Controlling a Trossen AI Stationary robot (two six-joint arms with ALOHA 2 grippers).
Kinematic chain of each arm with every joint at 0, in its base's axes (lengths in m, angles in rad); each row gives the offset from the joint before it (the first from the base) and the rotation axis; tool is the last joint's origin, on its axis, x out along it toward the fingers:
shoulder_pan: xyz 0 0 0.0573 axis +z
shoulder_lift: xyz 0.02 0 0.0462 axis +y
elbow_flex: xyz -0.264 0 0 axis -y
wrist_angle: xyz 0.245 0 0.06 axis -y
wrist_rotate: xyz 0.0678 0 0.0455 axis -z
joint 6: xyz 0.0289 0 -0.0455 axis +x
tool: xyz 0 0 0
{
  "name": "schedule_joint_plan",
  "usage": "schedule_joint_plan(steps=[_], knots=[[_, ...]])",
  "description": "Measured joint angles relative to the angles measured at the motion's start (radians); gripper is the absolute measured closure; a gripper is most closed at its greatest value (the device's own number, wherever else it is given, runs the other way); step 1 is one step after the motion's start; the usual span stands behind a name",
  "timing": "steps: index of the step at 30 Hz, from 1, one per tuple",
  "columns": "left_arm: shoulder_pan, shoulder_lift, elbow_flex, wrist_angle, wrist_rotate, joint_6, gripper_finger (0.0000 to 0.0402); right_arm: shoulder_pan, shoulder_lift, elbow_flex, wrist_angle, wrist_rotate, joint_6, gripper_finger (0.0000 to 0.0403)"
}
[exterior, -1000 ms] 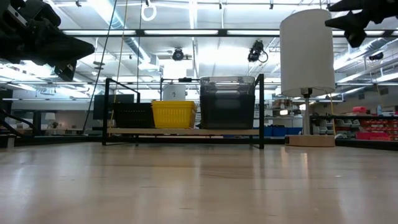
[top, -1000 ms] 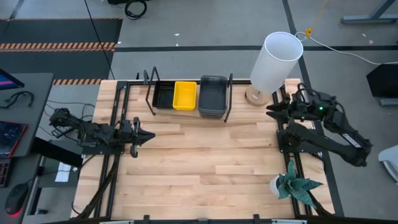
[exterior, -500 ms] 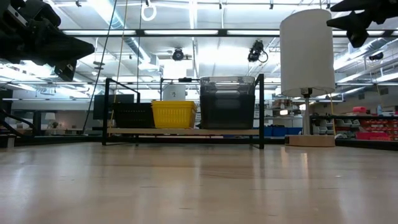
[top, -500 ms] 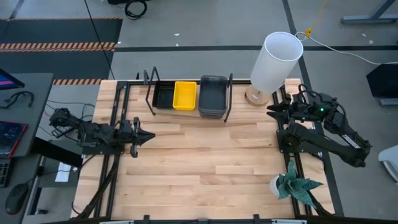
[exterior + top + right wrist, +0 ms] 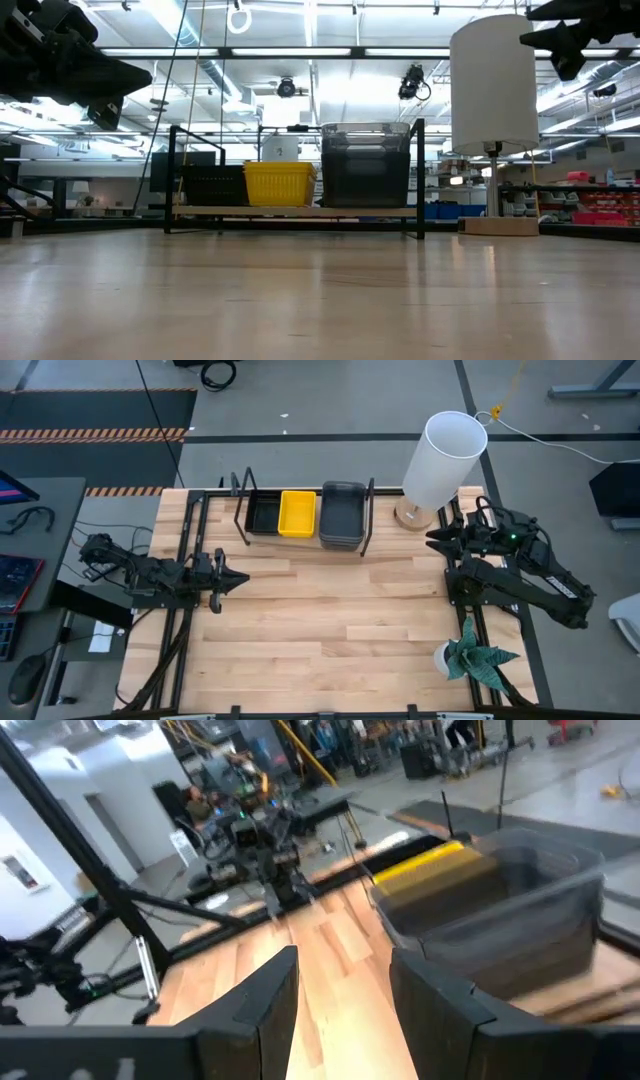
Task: Stack baskets on shelf by color
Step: Return to Home Position
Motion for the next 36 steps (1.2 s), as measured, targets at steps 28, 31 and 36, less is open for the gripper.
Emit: schedule_joint_plan(steps=[28,31,36], knots=[[0.000,0.000,0.000,0.000,0.000,0.000,0.0367,0.005,-0.095,-0.161,0.267,-0.020,0.064,0.0238],[0.000,0.000,0.000,-0.001,0.003,0.000,0.0371,0.011,-0.097,-0.240,0.408,-0.022,0.085,0.0238],[0.000,0.000,0.000,-0.002,0.004,0.000,0.0376,0.012,-0.102,-0.336,0.514,-0.006,0.101,0.0243]])
